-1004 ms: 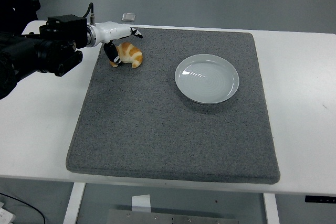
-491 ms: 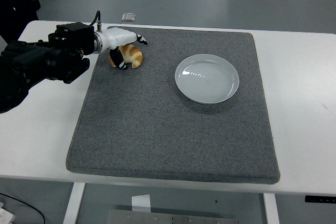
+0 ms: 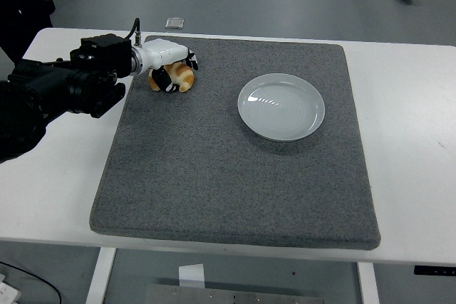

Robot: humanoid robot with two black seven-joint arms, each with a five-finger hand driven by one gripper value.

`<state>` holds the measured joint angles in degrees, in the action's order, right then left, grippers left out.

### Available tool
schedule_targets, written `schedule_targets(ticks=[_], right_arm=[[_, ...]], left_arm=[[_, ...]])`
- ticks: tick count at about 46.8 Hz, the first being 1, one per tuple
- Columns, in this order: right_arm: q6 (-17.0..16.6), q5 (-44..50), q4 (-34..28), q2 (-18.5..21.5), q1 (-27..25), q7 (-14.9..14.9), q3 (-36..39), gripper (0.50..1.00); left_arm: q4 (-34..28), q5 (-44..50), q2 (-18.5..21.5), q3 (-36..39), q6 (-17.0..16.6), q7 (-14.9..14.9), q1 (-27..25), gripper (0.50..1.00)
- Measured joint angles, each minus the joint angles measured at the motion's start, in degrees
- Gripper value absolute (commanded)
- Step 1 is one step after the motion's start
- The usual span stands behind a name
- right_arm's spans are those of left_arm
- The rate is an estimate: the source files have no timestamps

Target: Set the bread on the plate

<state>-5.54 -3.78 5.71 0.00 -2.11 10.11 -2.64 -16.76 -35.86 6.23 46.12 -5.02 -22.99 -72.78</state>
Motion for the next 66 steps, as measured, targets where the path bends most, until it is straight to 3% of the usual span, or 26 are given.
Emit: schedule_targets(ticks=[3,6,14,42,52,66], right_arm=[[0.00,0.00,0.00,0.00,0.00,0.00,0.00,0.932],[0.00,0.00,0.00,0.00,0.00,0.00,0.00,0.932],[0.00,0.00,0.00,0.00,0.00,0.00,0.00,0.932],[0.00,0.00,0.00,0.00,0.01,0.00,0.00,0.932],[0.00,0.00,0.00,0.00,0.01,0.00,0.00,0.932],[0.00,0.00,0.00,0.00,0.00,0.00,0.00,0.932]], left_arm=[[0.08,0.00,-0.18,0.06,-0.01,0.11,0.06,0.688],[0.16,0.00,-0.48,0.10,-0.26,0.13,0.11,0.604],[1.58,-0.07,-0.69,0.20,-1.21,0.31,0.36,0.500],[1.66,-0.02,-0.92,-0.14,-0.92,0.08,-1.06,0.500],[1.41,0.59,-0.39,-0.38,0.31,-0.47,-5.80,0.500],[1.72,1.20,1.18,-1.56,6.21,-0.56,-16.11,0.500]])
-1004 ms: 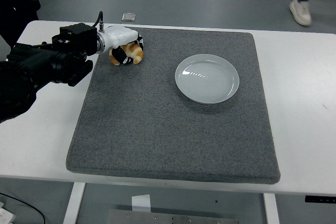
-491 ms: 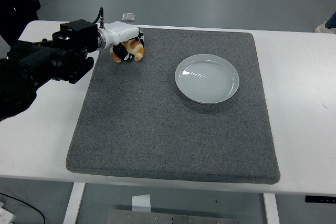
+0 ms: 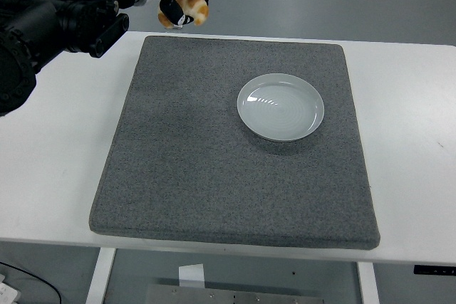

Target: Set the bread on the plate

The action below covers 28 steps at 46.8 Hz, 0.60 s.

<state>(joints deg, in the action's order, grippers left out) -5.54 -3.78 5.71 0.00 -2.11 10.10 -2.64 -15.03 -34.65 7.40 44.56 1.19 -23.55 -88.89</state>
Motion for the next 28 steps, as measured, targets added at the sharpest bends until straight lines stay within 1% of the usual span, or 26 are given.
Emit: schedule_targets(ticks=[9,17,25,28], right_arm=[[0.00,0.00,0.00,0.00,0.01,0.00,0.00,0.932],[0.00,0.00,0.00,0.00,0.01,0.00,0.00,0.932],[0.00,0.00,0.00,0.00,0.01,0.00,0.00,0.932],[0.00,0.00,0.00,0.00,-0.02,0.00,0.00,0.932]], left_arm=[[-0.40,-0.01,0.66,-0.77,2.63,-0.01,-5.22,0.500],[-0.67,-0.06,0.10,-0.74,3.30,-0.95,-6.76,0.500],[-1.69,0.05,-3.44,-1.04,2.55,-3.50,-7.38,0.500],[-1.88,0.04,-4.66,-1.94,2.00,-3.67,-7.54,0.500]])
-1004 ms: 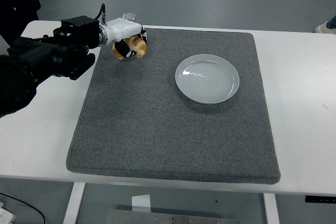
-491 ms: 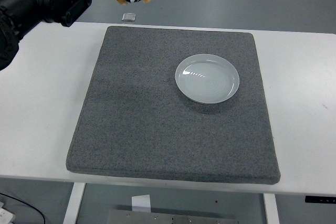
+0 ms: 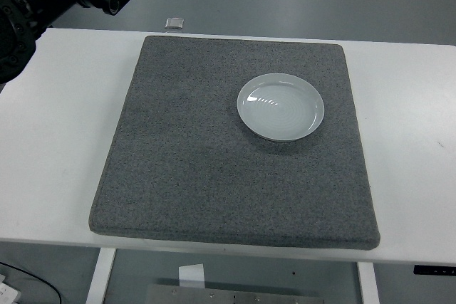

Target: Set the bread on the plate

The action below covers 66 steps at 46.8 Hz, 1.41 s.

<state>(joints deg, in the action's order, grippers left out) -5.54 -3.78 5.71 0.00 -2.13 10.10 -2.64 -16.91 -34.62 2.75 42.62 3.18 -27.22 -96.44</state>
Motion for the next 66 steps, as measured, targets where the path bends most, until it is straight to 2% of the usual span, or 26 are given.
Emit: schedule_targets(ticks=[5,21,31,36,47,66], right_arm=[[0.00,0.00,0.00,0.00,0.03,0.00,0.00,0.932],[0.00,0.00,0.00,0.00,0.02,0.00,0.00,0.932],[0.00,0.00,0.00,0.00,0.01,0.00,-0.01,0.932],[0.00,0.00,0.00,0.00,0.01,0.00,0.00,0.932],[0.00,0.00,0.00,0.00,0.01,0.00,0.00,0.932],[0.00,0.00,0.00,0.00,0.01,0.01,0.00,0.932]], left_arm=[[-0.05,-0.10,-2.53,-0.76,-0.50,-0.05,0.02,0.500],[-0.18,-0.09,-2.74,-1.06,-2.90,0.15,1.27,0.500],[-6.22,-0.14,-2.76,-1.76,-6.04,0.00,1.59,0.500],[-7.68,-0.52,-2.75,-4.20,-6.16,-1.70,1.86,0.500],[-9.98,-1.24,-2.75,-5.32,-6.29,-7.46,3.43,0.500],[-10.90,-5.54,-2.74,-5.35,-9.76,-7.79,7.89,0.500]])
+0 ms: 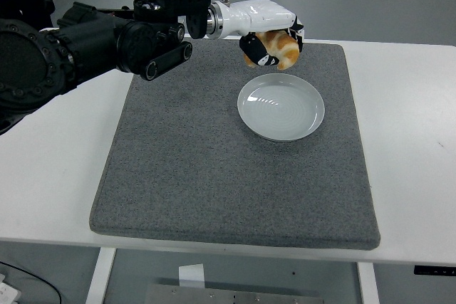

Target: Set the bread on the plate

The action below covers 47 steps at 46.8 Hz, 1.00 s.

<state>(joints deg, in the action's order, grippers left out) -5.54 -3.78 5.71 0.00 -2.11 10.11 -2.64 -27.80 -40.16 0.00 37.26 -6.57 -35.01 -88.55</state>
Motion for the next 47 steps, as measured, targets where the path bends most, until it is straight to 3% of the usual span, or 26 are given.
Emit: schedule_targets(ticks=[15,32,47], right_arm=[[0.00,0.00,0.00,0.00,0.00,0.00,0.00,0.932],[0.00,0.00,0.00,0.00,0.00,0.00,-0.01,0.932],[0.00,0.00,0.00,0.00,0.00,0.00,0.00,0.932]], left_arm=[[-0.05,-2.26,0.00,0.10,-1.19,0.00,4.07,0.500],[-2.85,-4.85,0.00,0.09,-6.33,0.01,6.34,0.500],[-3.16,-7.29,0.00,0.22,-7.41,0.01,9.10,0.500]])
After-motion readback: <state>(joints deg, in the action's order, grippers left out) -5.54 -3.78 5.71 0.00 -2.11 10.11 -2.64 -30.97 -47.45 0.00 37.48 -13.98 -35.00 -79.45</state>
